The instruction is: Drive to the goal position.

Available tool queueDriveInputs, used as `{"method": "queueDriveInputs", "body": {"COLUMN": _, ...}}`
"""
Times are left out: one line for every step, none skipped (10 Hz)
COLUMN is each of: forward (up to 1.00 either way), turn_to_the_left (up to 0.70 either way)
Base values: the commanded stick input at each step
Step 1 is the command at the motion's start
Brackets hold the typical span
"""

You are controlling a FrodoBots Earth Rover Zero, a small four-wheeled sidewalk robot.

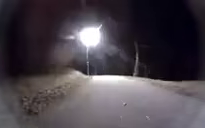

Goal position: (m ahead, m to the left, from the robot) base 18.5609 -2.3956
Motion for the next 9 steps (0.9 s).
{"method": "queueDriveInputs", "body": {"forward": 1.00, "turn_to_the_left": 0.00}}
{"method": "queueDriveInputs", "body": {"forward": 1.00, "turn_to_the_left": 0.00}}
{"method": "queueDriveInputs", "body": {"forward": 1.00, "turn_to_the_left": 0.00}}
{"method": "queueDriveInputs", "body": {"forward": 1.00, "turn_to_the_left": 0.00}}
{"method": "queueDriveInputs", "body": {"forward": 1.00, "turn_to_the_left": 0.00}}
{"method": "queueDriveInputs", "body": {"forward": 1.00, "turn_to_the_left": 0.00}}
{"method": "queueDriveInputs", "body": {"forward": 1.00, "turn_to_the_left": 0.00}}
{"method": "queueDriveInputs", "body": {"forward": 1.00, "turn_to_the_left": 0.00}}
{"method": "queueDriveInputs", "body": {"forward": 1.00, "turn_to_the_left": 0.00}}
